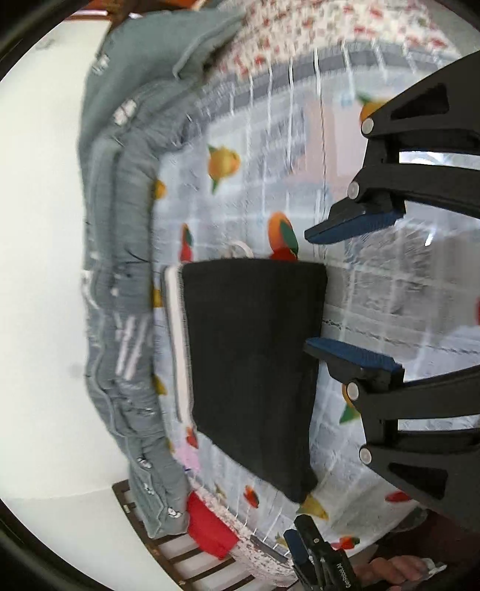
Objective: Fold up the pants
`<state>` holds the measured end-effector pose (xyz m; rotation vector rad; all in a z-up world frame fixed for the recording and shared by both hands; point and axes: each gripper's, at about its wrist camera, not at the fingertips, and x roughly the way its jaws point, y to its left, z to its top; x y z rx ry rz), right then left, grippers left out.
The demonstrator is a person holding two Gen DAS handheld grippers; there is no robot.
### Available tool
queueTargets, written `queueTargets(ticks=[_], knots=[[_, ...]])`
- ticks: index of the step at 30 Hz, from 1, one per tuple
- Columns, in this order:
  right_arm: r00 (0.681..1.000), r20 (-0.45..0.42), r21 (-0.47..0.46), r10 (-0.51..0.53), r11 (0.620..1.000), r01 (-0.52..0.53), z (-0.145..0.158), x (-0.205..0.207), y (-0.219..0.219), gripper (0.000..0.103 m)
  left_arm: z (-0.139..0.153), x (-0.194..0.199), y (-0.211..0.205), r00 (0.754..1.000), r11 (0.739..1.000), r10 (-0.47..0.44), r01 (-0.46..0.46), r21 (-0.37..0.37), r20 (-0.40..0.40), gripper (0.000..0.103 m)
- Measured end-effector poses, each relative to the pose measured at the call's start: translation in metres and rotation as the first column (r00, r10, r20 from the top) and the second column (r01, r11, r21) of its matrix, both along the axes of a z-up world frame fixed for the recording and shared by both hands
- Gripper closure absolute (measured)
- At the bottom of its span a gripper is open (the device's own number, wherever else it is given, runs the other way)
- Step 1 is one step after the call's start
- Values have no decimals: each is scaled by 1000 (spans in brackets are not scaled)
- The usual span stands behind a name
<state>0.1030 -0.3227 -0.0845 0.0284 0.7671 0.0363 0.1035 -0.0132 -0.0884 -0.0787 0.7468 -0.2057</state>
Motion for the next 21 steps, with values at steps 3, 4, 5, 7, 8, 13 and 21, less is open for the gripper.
queueTargets(ticks=[3, 4, 5, 7, 8, 13, 21], knots=[[999, 25, -28, -21, 999, 21, 24, -23, 0, 34, 22, -24, -4, 999, 1000, 17, -16, -13, 36, 32], [999, 27, -37, -28, 999, 29, 30, -30, 0, 34, 28, -32, -5, 998, 1000, 25, -24, -11, 50, 31], [999, 28, -46, -33, 998, 34, 35, -37, 1, 34, 34, -40, -5, 998, 1000, 30, -29, -8, 62, 28], [998, 39, -57, -45, 997, 47, 44, -51, 0, 34, 41, -52, -8, 996, 999, 40, -40, 5, 80, 27], [997, 48, -65, -54, 996, 57, 49, -58, 0, 29, 45, -59, -8, 995, 999, 48, -50, 15, 89, 25], [990, 118, -87, -79, 992, 90, 68, -86, -2, 7, 57, -78, -10, 992, 996, 75, -78, 31, 106, 19], [986, 131, -84, -104, 990, 116, 78, -101, -6, 6, 67, -91, -11, 989, 996, 77, -81, 27, 126, 19]])
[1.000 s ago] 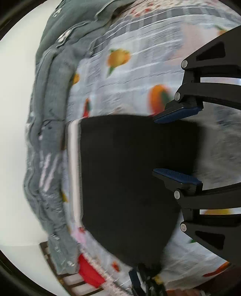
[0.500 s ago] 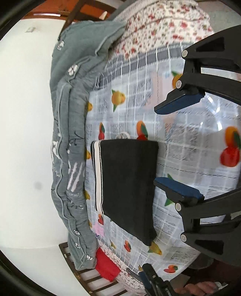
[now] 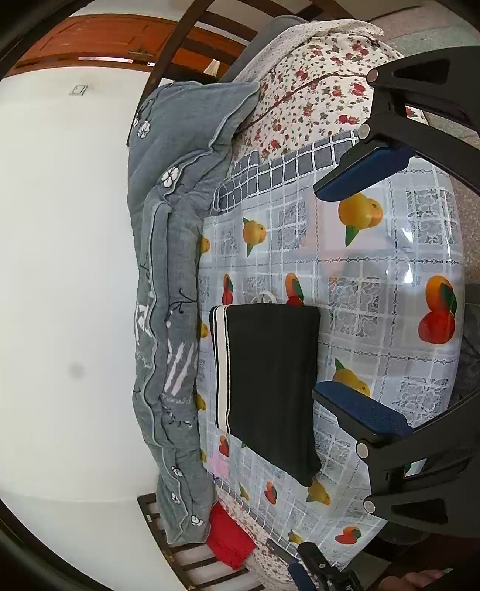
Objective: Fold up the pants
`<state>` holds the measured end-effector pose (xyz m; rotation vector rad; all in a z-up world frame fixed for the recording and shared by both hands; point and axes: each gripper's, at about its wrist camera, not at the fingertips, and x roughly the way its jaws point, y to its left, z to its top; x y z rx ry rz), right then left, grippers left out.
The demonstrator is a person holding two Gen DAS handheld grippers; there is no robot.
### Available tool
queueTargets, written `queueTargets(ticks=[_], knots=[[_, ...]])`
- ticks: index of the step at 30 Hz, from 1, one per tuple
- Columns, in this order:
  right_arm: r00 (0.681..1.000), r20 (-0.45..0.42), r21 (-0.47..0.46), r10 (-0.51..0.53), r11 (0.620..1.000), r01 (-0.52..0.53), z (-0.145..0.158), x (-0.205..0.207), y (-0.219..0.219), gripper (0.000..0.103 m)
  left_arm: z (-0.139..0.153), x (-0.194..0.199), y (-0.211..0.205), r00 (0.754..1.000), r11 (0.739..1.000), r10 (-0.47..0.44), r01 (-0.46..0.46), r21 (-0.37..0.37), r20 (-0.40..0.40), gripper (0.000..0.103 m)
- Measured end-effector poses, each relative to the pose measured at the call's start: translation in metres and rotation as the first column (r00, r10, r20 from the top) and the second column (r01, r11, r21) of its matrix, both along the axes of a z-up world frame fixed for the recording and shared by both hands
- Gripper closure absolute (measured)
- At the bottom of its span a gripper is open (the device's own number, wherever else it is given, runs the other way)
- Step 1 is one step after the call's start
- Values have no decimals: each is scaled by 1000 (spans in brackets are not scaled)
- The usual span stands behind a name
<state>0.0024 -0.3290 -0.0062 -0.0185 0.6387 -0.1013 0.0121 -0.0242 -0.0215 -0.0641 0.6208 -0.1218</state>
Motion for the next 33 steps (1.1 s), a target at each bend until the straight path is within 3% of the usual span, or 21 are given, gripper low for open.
queueTargets(ticks=[33], knots=[[1000, 11, -3, -5, 1000, 5, 5, -6, 4, 6, 7, -4, 5, 1000, 1000, 15, -15, -4, 9, 18]])
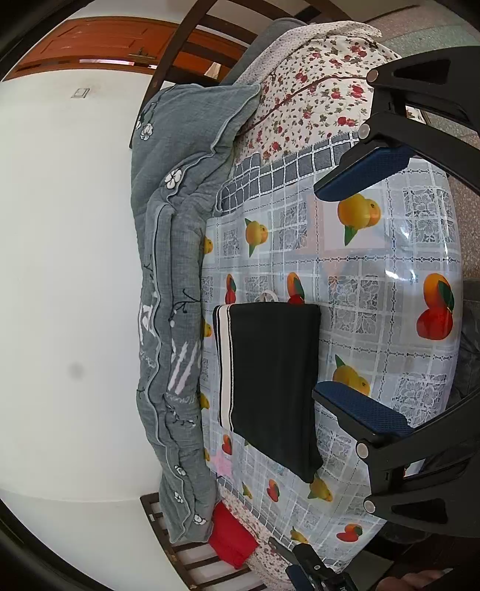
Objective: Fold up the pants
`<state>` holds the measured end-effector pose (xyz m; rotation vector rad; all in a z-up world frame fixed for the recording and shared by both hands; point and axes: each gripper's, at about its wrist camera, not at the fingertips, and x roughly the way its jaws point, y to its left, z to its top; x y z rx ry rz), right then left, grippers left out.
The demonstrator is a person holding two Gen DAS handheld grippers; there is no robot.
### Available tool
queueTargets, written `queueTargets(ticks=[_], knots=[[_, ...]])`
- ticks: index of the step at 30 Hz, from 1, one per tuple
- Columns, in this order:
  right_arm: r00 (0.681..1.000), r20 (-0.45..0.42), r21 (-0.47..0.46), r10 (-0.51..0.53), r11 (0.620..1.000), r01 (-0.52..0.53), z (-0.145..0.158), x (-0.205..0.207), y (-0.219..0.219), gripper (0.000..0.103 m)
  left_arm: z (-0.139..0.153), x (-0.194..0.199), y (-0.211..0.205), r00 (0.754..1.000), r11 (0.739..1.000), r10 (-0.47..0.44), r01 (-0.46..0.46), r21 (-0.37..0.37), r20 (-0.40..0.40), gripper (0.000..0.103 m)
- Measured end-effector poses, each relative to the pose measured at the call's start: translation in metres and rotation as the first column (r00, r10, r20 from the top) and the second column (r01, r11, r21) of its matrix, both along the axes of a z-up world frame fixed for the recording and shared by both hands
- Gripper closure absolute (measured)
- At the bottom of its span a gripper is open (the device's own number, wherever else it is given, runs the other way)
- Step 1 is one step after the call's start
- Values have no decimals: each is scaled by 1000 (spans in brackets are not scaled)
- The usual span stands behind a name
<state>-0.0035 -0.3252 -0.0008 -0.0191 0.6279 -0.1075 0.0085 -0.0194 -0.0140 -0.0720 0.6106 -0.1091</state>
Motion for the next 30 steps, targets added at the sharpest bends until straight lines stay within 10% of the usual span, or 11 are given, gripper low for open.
queueTargets(ticks=[30], knots=[[1000, -1, 7, 2, 1000, -2, -1, -2, 3, 6, 2, 1, 7, 1000, 1000, 10, -10, -4, 3, 18]])
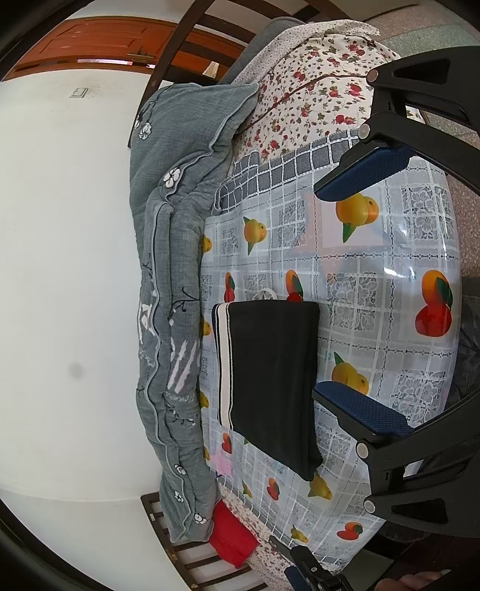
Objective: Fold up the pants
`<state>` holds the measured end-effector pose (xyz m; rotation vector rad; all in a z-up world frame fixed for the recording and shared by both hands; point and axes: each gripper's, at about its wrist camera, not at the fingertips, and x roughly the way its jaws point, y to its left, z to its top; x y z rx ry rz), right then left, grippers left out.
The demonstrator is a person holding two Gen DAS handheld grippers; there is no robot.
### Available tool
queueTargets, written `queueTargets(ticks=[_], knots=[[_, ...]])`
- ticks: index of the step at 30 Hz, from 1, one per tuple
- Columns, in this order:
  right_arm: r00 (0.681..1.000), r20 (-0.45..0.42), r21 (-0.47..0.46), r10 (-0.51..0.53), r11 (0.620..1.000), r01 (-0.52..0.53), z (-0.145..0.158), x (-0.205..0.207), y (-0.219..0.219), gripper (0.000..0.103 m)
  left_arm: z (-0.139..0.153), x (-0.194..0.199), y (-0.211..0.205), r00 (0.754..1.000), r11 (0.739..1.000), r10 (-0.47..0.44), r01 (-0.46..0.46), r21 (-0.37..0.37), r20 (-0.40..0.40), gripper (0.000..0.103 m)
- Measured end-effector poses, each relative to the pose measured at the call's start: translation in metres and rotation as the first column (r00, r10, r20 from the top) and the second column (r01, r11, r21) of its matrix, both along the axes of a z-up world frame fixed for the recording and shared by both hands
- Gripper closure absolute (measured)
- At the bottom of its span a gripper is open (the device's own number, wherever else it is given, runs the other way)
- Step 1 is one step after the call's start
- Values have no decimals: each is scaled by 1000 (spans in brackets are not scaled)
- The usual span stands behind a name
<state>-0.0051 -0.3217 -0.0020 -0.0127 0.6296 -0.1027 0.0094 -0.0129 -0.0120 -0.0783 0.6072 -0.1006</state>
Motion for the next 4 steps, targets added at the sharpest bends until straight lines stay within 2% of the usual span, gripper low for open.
queueTargets(ticks=[4], knots=[[1000, 0, 0, -1, 1000, 1, 0, 0, 0, 6, 0, 0, 0, 1000, 1000, 1, -1, 0, 1, 18]])
